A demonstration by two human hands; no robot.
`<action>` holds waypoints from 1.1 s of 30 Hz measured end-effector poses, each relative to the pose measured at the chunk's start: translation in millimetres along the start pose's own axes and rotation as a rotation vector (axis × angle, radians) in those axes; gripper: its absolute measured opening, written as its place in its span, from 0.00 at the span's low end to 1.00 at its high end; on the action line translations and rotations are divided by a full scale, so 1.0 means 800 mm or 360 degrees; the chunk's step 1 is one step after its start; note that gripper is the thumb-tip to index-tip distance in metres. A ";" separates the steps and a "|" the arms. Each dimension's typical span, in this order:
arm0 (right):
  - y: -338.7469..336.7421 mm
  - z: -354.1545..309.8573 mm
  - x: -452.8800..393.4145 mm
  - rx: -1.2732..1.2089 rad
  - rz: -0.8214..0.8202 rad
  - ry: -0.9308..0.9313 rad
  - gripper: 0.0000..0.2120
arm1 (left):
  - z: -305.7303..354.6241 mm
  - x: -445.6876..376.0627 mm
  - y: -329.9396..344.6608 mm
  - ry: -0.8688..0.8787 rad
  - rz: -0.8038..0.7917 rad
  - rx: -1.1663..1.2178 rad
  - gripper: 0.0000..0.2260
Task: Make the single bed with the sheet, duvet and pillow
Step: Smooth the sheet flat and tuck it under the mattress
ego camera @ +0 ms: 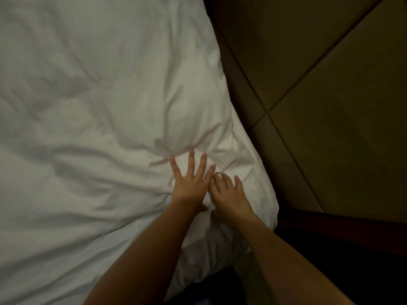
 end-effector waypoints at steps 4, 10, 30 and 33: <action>-0.007 0.016 -0.025 -0.0014 0.0450 -0.0081 0.19 | -0.004 -0.010 0.010 0.0000 0.0050 0.0007 0.51; -0.044 0.057 -0.020 0.0144 0.0722 -0.0174 0.05 | -0.006 -0.005 -0.002 0.0013 0.0265 0.0011 0.53; -0.185 -0.048 -0.122 0.0028 0.1003 -0.0230 0.26 | -0.118 0.013 -0.079 -0.0703 0.0514 -0.0072 0.47; -0.186 -0.077 -0.173 -0.0036 0.0698 -0.0402 0.27 | -0.176 0.014 -0.069 -0.0848 0.0368 0.0001 0.47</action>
Point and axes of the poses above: each hand's wrist, its own x-axis away from the middle knuckle, its own y-axis out of the palm, z = x × y, the point moved 5 cm from there along -x, towards the middle knuckle, and after that the axes turned 12 degrees about z, right-handed, at the moved point
